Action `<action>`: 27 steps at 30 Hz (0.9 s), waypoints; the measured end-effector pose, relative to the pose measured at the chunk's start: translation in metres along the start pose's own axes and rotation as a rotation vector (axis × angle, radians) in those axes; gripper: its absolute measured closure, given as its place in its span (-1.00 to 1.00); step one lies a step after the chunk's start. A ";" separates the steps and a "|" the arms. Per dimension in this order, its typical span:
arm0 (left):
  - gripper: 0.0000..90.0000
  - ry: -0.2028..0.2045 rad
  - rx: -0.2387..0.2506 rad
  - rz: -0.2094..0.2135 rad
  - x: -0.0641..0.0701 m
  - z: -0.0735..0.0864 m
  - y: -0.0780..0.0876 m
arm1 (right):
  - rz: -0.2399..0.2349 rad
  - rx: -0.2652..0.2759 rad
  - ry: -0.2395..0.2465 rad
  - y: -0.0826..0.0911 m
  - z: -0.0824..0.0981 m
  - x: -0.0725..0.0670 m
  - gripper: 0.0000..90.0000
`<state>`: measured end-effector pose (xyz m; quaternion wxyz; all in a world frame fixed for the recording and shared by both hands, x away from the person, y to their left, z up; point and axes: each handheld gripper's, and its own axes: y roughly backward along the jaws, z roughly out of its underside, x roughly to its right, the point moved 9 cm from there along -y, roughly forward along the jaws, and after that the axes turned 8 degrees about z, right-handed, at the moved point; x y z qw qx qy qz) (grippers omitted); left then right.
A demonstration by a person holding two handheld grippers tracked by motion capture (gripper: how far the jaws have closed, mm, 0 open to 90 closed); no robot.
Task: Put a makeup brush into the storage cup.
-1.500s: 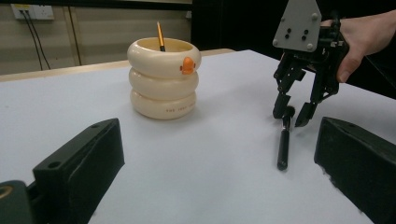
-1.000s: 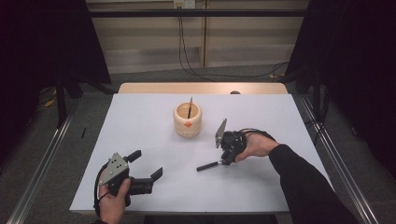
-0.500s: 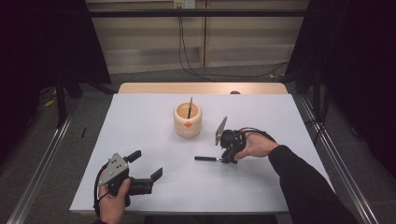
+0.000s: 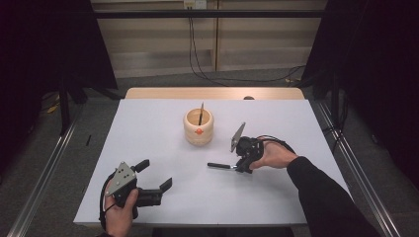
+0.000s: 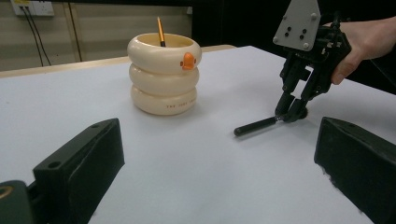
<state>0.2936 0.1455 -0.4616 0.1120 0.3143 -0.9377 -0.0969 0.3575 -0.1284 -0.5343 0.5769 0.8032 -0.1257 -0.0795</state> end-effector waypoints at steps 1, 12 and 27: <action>-0.97 0.003 0.002 0.002 0.000 0.000 0.000 | 0.005 0.012 -0.023 0.002 0.000 0.000 0.72; -0.98 0.023 0.025 0.001 -0.002 -0.001 0.001 | 0.046 0.209 -0.081 0.020 -0.007 0.001 0.72; -0.98 0.021 0.030 -0.010 -0.004 -0.002 0.004 | 0.072 0.415 -0.197 0.038 -0.006 -0.001 0.72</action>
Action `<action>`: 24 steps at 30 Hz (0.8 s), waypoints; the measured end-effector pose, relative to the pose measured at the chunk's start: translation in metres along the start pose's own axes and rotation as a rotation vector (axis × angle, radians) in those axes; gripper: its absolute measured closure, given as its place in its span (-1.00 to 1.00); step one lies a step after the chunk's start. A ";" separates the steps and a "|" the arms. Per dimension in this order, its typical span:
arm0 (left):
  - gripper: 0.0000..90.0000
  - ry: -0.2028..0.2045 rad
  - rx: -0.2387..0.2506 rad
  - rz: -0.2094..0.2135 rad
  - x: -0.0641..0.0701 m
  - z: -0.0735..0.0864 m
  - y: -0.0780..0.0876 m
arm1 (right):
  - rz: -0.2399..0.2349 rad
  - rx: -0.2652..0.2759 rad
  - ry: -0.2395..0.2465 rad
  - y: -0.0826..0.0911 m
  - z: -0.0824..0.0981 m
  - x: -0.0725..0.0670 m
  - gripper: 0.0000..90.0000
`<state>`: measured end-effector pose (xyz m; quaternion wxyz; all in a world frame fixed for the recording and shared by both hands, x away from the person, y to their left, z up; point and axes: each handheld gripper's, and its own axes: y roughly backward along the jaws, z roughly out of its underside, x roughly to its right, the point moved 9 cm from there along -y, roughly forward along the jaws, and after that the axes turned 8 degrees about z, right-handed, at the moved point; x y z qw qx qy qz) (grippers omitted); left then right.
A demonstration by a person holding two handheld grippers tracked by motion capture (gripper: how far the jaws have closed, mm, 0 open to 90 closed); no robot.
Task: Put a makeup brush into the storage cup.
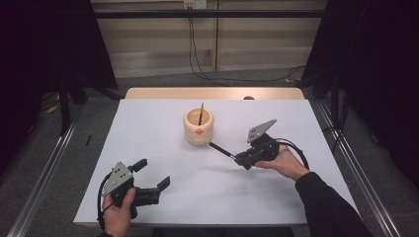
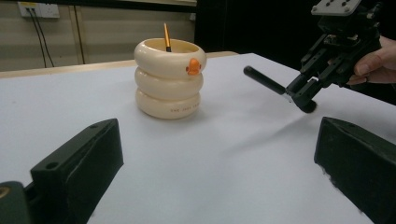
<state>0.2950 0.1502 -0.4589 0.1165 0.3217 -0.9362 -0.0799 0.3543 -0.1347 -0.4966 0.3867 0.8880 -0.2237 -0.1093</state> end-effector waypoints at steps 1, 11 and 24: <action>-0.98 0.000 0.000 0.000 0.000 0.000 0.000 | -0.003 0.016 -0.010 0.001 -0.001 -0.001 0.72; -0.98 -0.001 -0.001 -0.003 0.000 0.000 0.000 | 0.020 0.162 -0.052 0.011 -0.008 0.001 0.72; -0.98 0.002 0.007 -0.003 -0.001 -0.001 0.002 | 0.070 0.340 -0.102 0.027 -0.025 0.008 0.72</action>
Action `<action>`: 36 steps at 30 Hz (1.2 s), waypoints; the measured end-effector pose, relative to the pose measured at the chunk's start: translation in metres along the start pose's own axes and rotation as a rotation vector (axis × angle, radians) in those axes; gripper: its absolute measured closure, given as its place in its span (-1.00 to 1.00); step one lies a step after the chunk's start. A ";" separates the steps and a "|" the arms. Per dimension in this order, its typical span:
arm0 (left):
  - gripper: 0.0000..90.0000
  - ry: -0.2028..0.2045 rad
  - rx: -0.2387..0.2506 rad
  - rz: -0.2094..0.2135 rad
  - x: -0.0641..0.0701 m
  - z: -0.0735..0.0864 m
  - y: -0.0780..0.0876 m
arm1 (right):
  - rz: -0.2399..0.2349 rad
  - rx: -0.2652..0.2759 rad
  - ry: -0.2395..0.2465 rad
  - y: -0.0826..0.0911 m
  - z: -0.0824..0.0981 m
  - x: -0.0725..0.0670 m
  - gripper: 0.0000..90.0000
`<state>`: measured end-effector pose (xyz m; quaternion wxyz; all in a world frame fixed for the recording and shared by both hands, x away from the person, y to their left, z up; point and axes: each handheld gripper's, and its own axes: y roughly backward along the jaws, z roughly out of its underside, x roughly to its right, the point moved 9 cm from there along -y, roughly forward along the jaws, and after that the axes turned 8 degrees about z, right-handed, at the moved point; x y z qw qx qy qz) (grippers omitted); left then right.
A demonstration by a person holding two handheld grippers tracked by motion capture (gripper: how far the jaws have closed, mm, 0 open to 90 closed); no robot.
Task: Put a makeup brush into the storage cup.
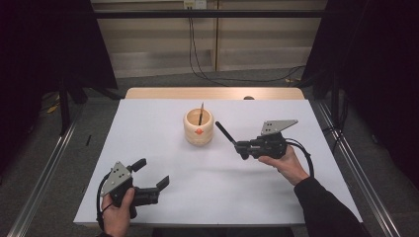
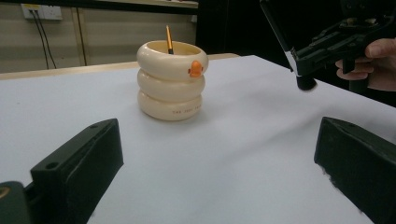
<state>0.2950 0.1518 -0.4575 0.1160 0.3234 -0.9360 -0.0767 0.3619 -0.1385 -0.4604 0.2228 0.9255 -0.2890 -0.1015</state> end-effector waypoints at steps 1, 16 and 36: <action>-0.98 0.001 0.000 0.000 0.000 0.000 0.000 | -0.002 0.011 0.000 0.001 -0.001 0.000 0.72; -0.98 0.004 0.002 0.006 0.000 0.000 0.000 | 0.007 0.151 -0.010 0.016 -0.024 0.003 0.72; -0.98 -0.001 0.013 0.001 0.001 -0.002 0.001 | 0.016 0.181 -0.011 0.038 -0.028 -0.002 0.72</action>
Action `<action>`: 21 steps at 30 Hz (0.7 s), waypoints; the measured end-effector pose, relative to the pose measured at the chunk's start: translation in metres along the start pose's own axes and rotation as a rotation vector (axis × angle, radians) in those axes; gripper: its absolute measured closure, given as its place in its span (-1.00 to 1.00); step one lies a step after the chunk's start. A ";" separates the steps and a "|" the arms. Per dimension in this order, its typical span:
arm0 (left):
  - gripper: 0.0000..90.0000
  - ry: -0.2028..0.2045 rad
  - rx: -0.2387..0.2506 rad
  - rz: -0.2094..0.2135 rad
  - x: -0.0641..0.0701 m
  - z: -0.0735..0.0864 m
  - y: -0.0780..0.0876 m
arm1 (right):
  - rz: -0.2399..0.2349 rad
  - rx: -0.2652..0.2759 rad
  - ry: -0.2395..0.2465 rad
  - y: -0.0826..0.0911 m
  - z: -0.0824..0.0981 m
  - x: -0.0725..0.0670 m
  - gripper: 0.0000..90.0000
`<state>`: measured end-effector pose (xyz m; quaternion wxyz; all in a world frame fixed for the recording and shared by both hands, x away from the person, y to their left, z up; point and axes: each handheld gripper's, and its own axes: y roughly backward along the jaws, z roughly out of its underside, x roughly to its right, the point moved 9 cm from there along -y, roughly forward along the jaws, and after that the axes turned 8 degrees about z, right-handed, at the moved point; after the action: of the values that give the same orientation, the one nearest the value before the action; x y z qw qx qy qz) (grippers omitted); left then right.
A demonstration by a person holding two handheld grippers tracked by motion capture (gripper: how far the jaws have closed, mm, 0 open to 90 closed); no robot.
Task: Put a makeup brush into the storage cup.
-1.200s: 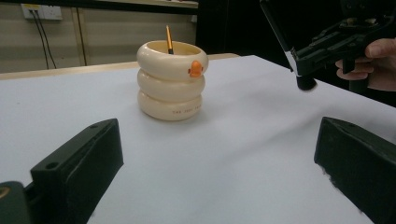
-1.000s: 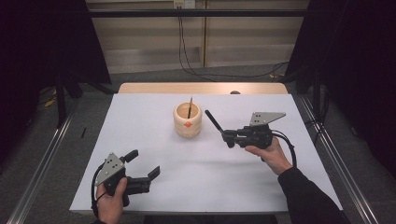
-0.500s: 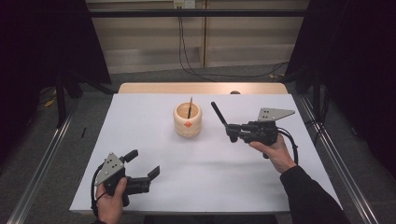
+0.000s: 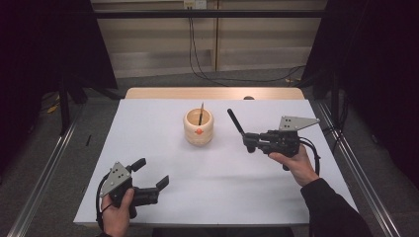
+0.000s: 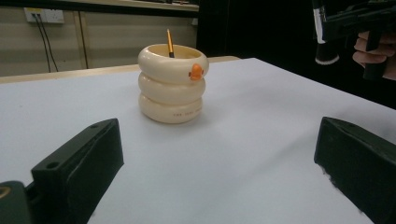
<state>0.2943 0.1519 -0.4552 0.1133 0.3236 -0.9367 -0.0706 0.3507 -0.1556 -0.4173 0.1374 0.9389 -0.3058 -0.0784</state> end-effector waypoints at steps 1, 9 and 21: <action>-0.98 -0.003 -0.001 -0.005 0.000 0.000 0.000 | -0.004 -0.001 0.003 0.001 0.001 -0.002 0.72; -0.98 0.000 -0.004 0.001 0.000 0.000 0.000 | 0.001 0.007 -0.004 0.018 0.005 -0.006 0.72; -0.98 -0.008 -0.003 -0.005 0.000 -0.001 0.001 | 0.030 0.006 -0.014 0.047 0.021 -0.016 0.72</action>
<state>0.2938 0.1526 -0.4542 0.1100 0.3254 -0.9363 -0.0737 0.3072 -0.1866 -0.4219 0.1334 0.9340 -0.3212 -0.0818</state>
